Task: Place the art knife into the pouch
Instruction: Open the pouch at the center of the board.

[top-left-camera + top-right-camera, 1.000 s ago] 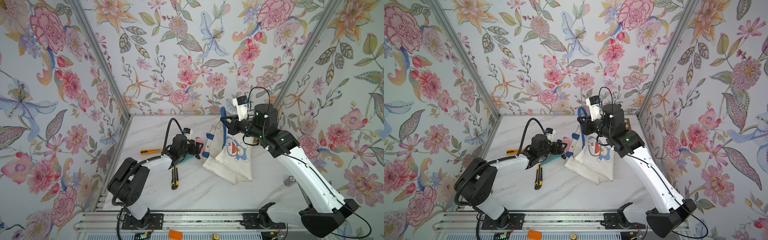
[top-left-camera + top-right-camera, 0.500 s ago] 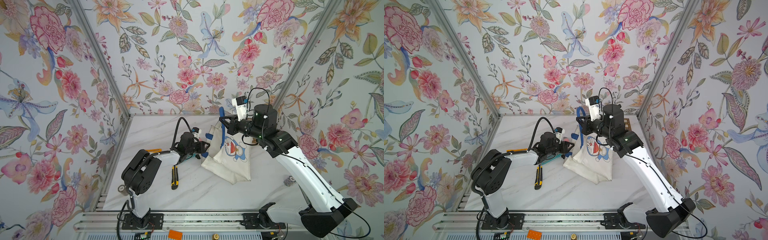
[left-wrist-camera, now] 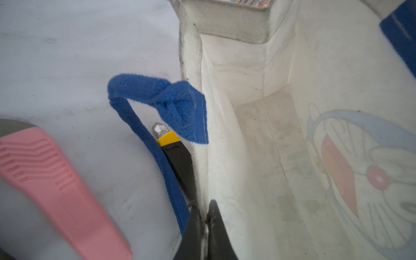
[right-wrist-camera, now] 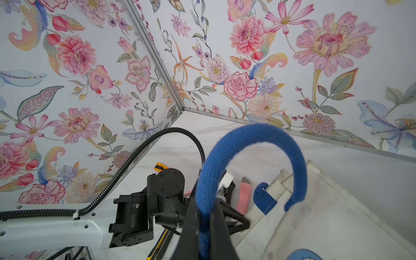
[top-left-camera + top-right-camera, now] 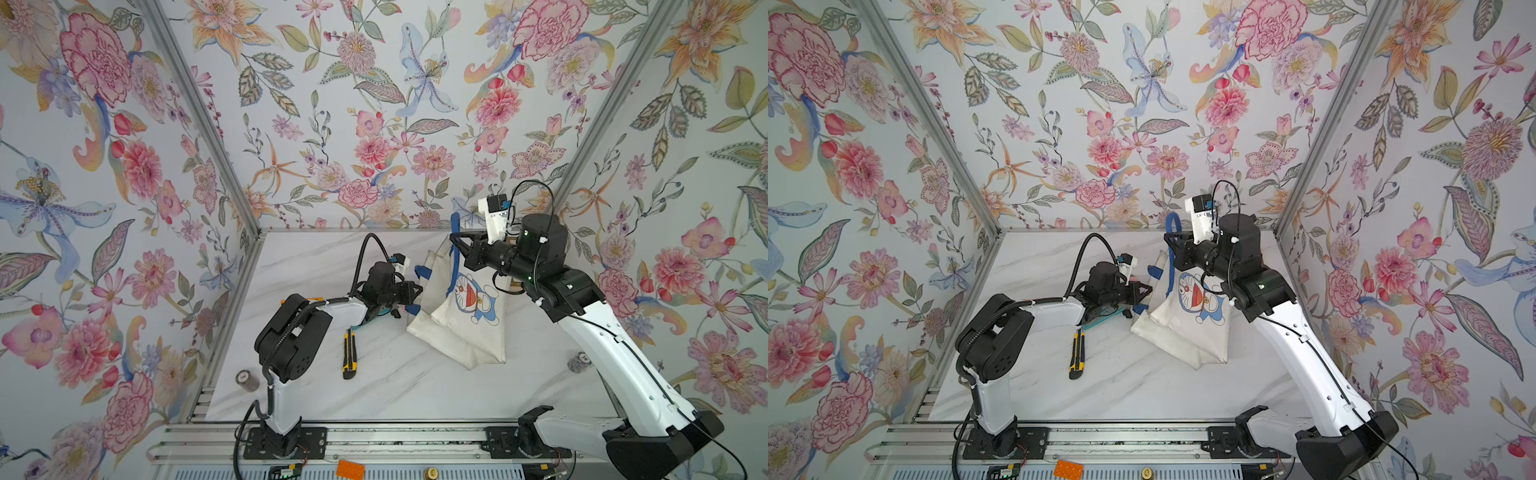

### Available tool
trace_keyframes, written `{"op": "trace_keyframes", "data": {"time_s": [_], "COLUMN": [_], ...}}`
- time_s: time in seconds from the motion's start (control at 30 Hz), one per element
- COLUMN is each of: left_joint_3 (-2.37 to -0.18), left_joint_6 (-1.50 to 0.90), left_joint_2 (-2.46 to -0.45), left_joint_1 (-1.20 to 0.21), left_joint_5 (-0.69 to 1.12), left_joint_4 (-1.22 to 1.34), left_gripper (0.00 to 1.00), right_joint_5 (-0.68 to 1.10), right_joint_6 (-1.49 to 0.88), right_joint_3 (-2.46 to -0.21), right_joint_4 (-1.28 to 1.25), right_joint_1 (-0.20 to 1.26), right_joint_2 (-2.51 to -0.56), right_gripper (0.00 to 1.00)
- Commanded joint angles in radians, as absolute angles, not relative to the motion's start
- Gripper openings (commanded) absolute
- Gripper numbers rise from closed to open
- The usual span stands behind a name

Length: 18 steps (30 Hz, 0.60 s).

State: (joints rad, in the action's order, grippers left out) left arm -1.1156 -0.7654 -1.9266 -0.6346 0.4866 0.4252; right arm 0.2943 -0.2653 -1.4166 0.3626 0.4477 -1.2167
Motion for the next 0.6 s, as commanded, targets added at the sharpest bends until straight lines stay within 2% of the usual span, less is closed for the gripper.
{"op": "trace_keyframes", "data": {"time_s": [0.0,0.07,0.1,0.13,0.17,0.27,0.33,0.57], "left_joint_3": [-1.116,-1.111,-1.112,-1.113,-1.115,-1.115,-1.116,-1.138], "left_joint_6": [-0.735,-0.733,-0.732,-0.727,-0.724,-0.72,-0.716,-0.706], "left_joint_2": [-1.849,-1.828,-1.82,-1.811,-1.801,-1.771,-1.75,-1.696], "left_joint_1": [-0.642,-0.644,-0.643,-0.643,-0.643,-0.644,-0.648,-0.667], "left_joint_5": [0.451,0.443,0.441,0.438,0.433,0.421,0.414,0.401], "left_joint_4": [0.408,0.407,0.402,0.395,0.391,0.38,0.373,0.341], "left_gripper": [0.0,0.0,0.0,0.0,0.0,0.0,0.0,0.0], "right_joint_5": [0.224,0.168,0.135,0.091,0.039,-0.085,-0.135,-0.095], "right_joint_6": [-0.288,-0.283,-0.282,-0.282,-0.279,-0.266,-0.265,-0.282], "right_joint_3": [-1.383,-1.355,-1.345,-1.333,-1.329,-1.341,-1.351,-1.351], "right_joint_4": [0.315,0.309,0.308,0.315,0.334,0.409,0.455,0.493], "right_joint_1": [0.426,0.421,0.422,0.422,0.422,0.422,0.422,0.427], "right_joint_2": [-1.171,-1.149,-1.138,-1.129,-1.125,-1.128,-1.139,-1.162], "right_gripper": [0.01,0.07,0.14,0.27,0.35,0.37,0.5,0.61]}}
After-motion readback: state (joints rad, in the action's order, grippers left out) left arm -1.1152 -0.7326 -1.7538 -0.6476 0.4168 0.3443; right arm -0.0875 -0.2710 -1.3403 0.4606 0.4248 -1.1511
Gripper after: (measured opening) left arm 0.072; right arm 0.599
